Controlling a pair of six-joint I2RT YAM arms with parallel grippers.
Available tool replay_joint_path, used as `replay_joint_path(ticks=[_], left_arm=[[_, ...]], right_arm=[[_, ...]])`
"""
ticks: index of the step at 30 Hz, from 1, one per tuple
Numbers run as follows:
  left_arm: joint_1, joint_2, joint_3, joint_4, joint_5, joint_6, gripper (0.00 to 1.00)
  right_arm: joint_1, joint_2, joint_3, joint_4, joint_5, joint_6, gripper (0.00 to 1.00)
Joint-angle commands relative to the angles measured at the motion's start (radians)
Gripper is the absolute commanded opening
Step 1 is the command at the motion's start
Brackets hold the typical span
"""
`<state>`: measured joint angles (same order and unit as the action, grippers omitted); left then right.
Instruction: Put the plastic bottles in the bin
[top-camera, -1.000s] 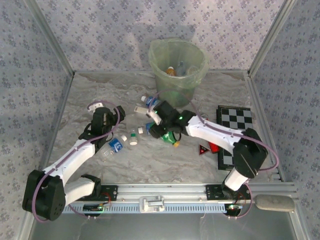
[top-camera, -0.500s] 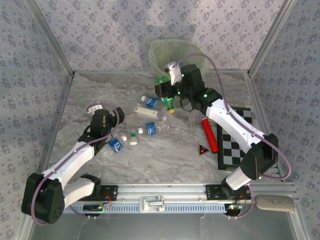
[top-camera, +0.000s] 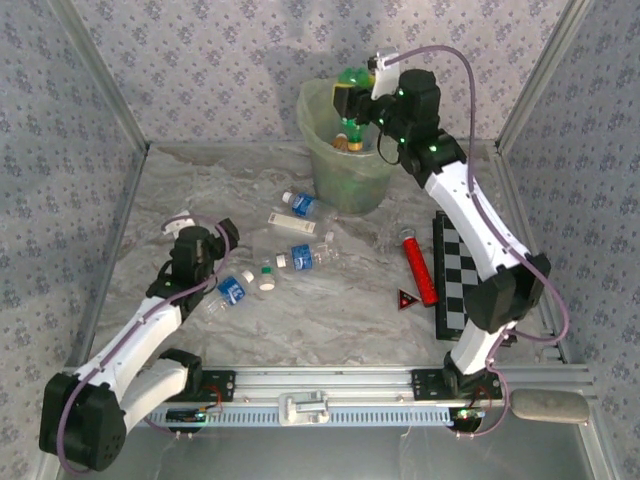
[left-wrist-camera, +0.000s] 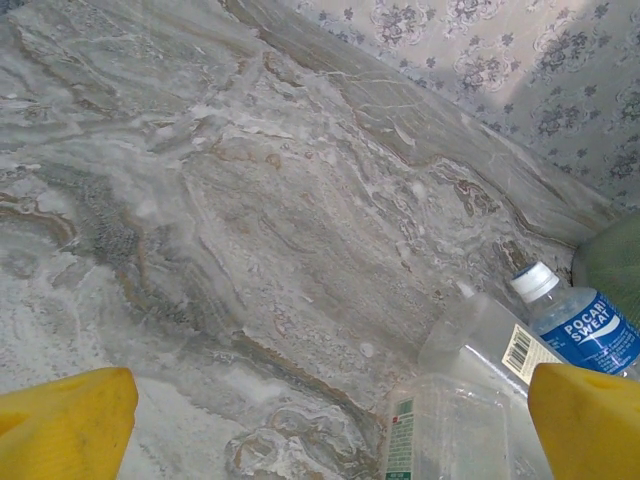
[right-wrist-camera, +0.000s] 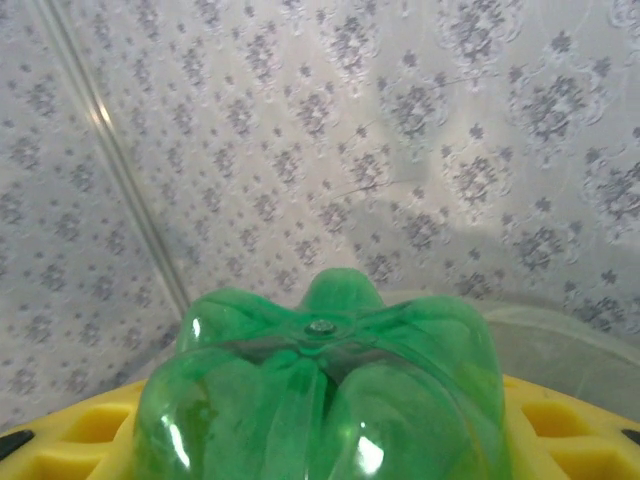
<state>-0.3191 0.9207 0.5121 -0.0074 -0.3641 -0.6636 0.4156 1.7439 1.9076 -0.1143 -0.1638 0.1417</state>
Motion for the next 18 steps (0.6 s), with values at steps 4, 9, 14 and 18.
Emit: replay_joint_path(ticks=[4,9,14,18], left_arm=[[0.017,-0.055,-0.02,-0.049,-0.027,0.004,1.0],[0.028,-0.075,-0.037,-0.062,-0.03,-0.007,1.0],[0.034,-0.098,-0.047,-0.074,-0.029,-0.014,1.0],[0.035,-0.12,-0.049,-0.093,-0.034,-0.01,1.0]], right_arm=[[-0.021,0.186,0.231,-0.082,0.125,-0.069,0.43],[-0.024,0.3,0.342,-0.195,0.146,-0.07,0.44],[-0.026,0.346,0.333,-0.24,0.168,-0.051,0.46],[-0.029,0.366,0.315,-0.26,0.172,-0.033,0.52]])
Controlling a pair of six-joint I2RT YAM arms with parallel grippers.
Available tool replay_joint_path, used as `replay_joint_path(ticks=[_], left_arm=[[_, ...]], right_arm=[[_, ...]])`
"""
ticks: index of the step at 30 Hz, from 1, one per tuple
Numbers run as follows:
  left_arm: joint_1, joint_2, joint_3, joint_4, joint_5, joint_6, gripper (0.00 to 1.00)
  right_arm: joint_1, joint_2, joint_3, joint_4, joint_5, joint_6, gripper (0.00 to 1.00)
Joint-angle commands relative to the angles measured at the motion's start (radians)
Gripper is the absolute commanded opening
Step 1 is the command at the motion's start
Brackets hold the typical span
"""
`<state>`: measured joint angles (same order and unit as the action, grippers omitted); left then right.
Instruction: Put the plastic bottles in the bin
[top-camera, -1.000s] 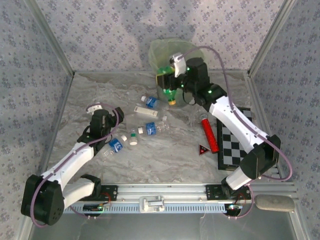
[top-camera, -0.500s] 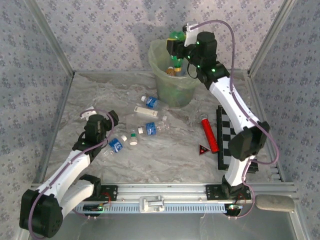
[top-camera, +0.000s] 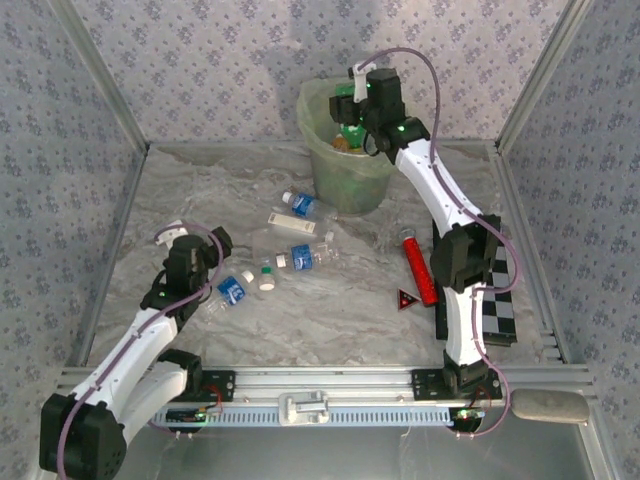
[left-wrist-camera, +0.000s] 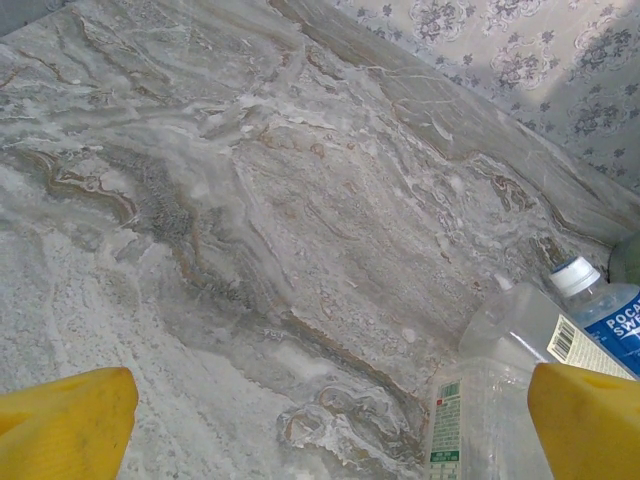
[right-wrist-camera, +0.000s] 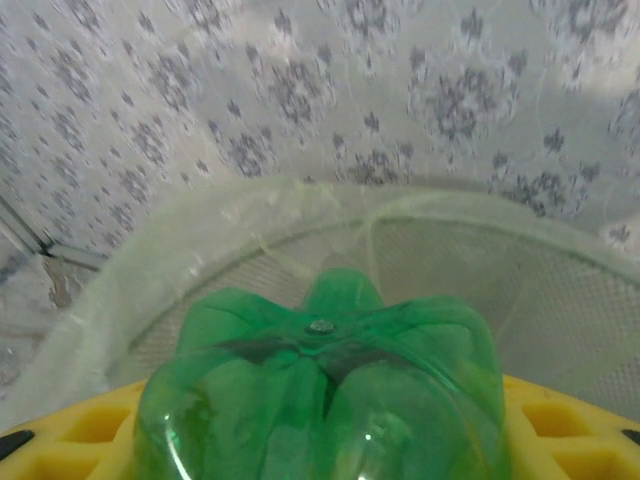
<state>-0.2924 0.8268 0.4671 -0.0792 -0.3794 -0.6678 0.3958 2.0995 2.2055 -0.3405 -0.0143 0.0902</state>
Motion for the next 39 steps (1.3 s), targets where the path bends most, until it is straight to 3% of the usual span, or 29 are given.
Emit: replay_joint_path(ticks=[1,9,13,20,28,39], left_arm=[[0.01,-0.029,-0.005,-0.025,-0.018,-0.005,1.0],[0.013,-0.056,-0.004,-0.091,0.001,0.003,1.0],[0.013,-0.081,-0.002,-0.15,0.007,0.008,1.0],[0.015,-0.128,-0.004,-0.247,0.025,0.019,1.0],[0.016,-0.124,-0.037,-0.296,0.085,0.015,1.0],[0.016,-0.052,-0.057,-0.359,0.297,-0.03,1.0]], right_arm=[[-0.008,0.014,0.017,-0.038,0.024,0.021,0.54],[-0.01,0.001,0.047,-0.062,0.062,0.028,0.91],[-0.011,-0.038,0.056,-0.078,0.058,0.023,1.0],[-0.006,-0.176,-0.056,-0.068,0.037,0.037,1.0],[0.027,-0.433,-0.431,0.074,0.014,0.09,1.0],[0.079,-0.661,-0.808,0.157,0.008,0.134,1.0]])
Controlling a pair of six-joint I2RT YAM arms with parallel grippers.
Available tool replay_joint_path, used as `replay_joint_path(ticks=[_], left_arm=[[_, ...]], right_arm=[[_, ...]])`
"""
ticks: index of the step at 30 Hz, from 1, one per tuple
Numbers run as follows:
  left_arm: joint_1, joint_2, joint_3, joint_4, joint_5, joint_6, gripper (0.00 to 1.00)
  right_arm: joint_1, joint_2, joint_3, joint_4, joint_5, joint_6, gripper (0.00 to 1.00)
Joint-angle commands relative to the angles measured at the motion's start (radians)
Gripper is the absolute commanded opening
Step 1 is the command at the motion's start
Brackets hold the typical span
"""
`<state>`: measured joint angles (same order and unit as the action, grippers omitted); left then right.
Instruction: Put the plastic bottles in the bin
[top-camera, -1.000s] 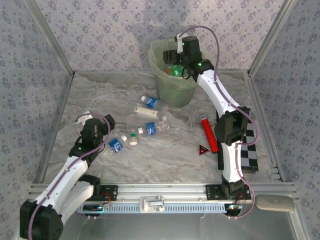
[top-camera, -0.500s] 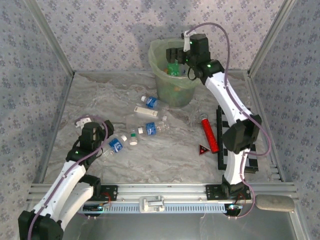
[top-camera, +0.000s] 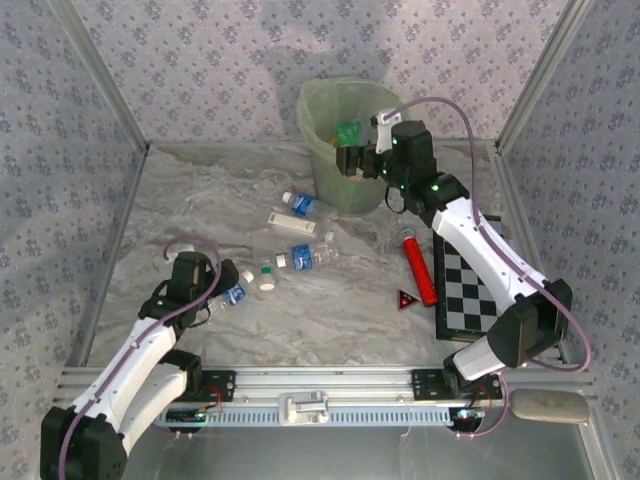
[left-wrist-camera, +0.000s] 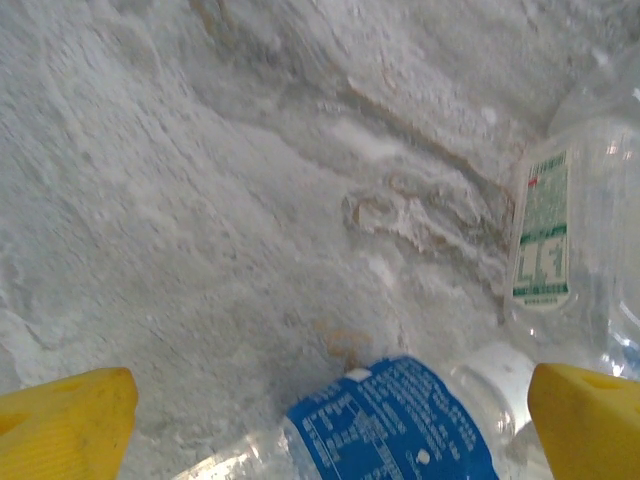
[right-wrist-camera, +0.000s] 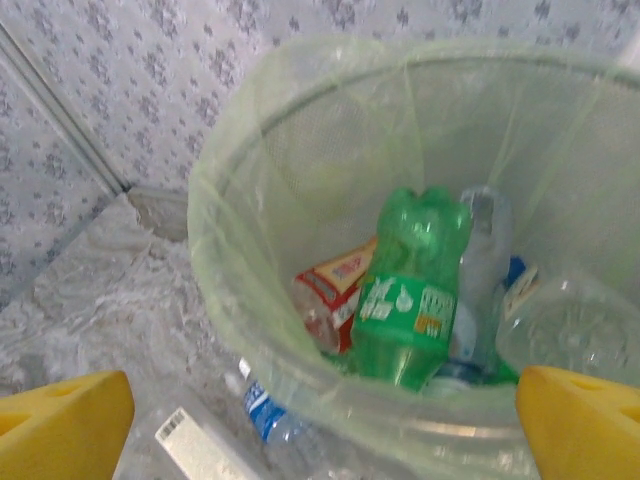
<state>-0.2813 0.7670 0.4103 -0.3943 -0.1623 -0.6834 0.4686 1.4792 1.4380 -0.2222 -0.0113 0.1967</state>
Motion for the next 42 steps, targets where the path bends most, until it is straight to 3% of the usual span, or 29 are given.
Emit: replay_joint_path(ticks=[1,8,15,22,28,33,36,42], left_arm=[[0.004,0.011,0.001,-0.054,0.09,-0.017,1.0],[-0.029,0.006,0.005,-0.126,0.142,-0.04,1.0],[-0.157,0.018,-0.003,-0.155,0.068,-0.077,1.0],[-0.199,0.079,-0.02,-0.109,0.043,-0.08,0.99],[-0.217,0.153,-0.024,-0.064,0.039,-0.074,0.88],[-0.222,0.16,-0.031,-0.052,0.026,-0.072,0.66],[-0.225,0.135,-0.032,-0.057,0.019,-0.073,0.59],[-0.224,0.055,-0.01,-0.075,-0.036,-0.095,0.57]], right_arm=[[0.006,-0.046,-0.058,0.038,0.009,0.032,1.0],[0.004,-0.068,-0.127,0.025,0.025,0.046,1.0],[-0.002,-0.083,-0.186,-0.003,0.021,0.077,1.0],[-0.008,-0.092,-0.227,-0.007,0.016,0.111,1.0],[-0.013,-0.091,-0.231,0.004,0.011,0.118,1.0],[-0.016,-0.088,-0.232,0.003,0.01,0.119,1.0],[-0.019,-0.089,-0.234,0.001,0.007,0.119,1.0],[-0.023,-0.091,-0.237,0.008,0.001,0.125,1.0]])
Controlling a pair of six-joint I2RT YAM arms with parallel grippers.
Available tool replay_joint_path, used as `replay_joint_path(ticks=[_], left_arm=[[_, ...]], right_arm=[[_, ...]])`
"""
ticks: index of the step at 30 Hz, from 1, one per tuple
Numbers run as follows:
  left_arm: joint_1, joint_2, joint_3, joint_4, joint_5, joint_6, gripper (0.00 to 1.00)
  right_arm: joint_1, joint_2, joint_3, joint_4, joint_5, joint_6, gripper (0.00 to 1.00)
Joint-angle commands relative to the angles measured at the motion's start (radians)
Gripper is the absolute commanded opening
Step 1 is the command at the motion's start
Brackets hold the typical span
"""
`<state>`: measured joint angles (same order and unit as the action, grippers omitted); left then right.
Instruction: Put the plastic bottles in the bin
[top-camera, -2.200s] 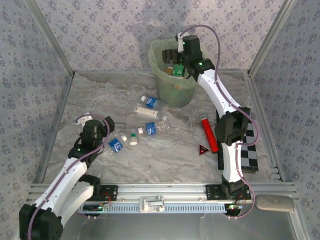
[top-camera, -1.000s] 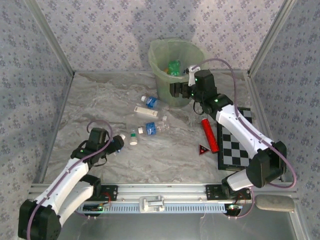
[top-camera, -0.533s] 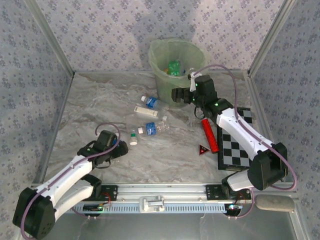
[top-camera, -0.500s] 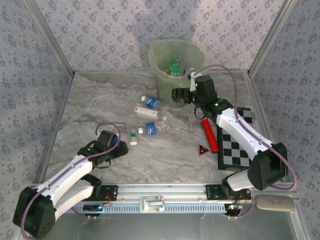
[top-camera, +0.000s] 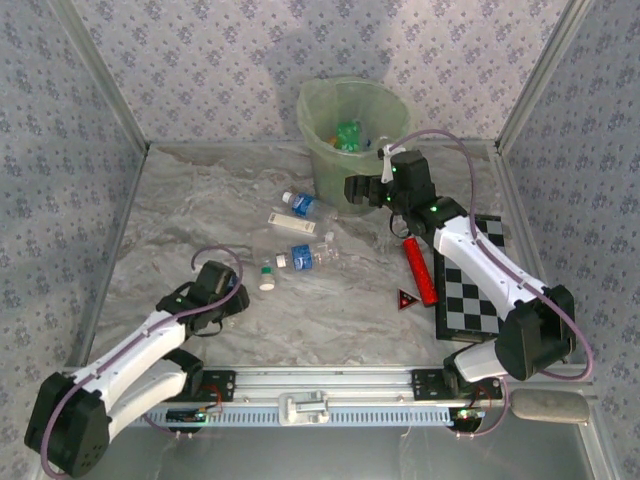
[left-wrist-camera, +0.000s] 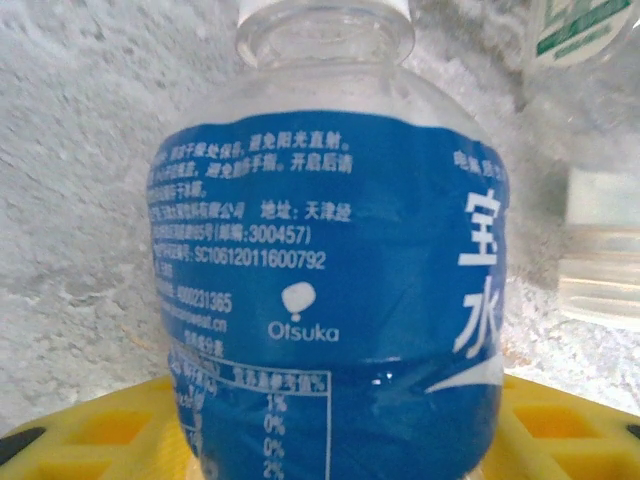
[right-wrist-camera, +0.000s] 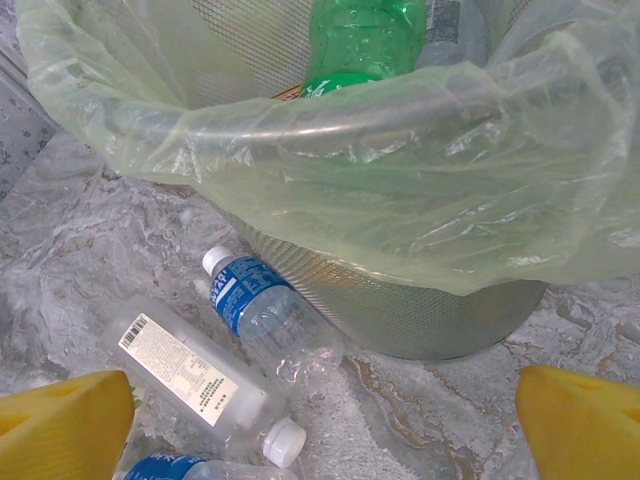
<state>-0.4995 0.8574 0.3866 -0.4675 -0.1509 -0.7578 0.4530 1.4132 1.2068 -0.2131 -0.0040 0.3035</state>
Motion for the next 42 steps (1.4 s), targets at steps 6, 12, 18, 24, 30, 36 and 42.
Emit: replay_joint_path(ticks=[6,12,18,24,30,36,42], left_arm=[[-0.006,-0.097,0.052,0.124,-0.09,-0.111,0.56],[-0.005,-0.034,0.192,0.321,-0.127,0.01,0.55],[-0.006,0.153,0.386,0.518,-0.08,0.165,0.55],[-0.006,0.36,0.624,0.579,0.052,0.308,0.55],[-0.006,0.535,0.907,0.51,0.17,0.446,0.55],[-0.006,0.721,1.194,0.358,0.272,0.531,0.55],[-0.007,0.925,1.49,0.172,0.356,0.57,0.55]], right_arm=[[-0.013,-0.027,-0.043,0.021,-0.018,0.029,1.0],[-0.019,-0.046,-0.076,0.04,-0.029,0.031,1.0],[-0.021,-0.089,-0.142,0.083,-0.041,0.049,1.0],[-0.024,-0.138,-0.222,0.124,-0.05,0.068,1.0],[-0.028,-0.158,-0.289,0.17,-0.08,0.084,1.0],[-0.029,-0.184,-0.341,0.182,-0.101,0.063,1.0],[-0.032,-0.222,-0.389,0.174,-0.102,0.055,1.0]])
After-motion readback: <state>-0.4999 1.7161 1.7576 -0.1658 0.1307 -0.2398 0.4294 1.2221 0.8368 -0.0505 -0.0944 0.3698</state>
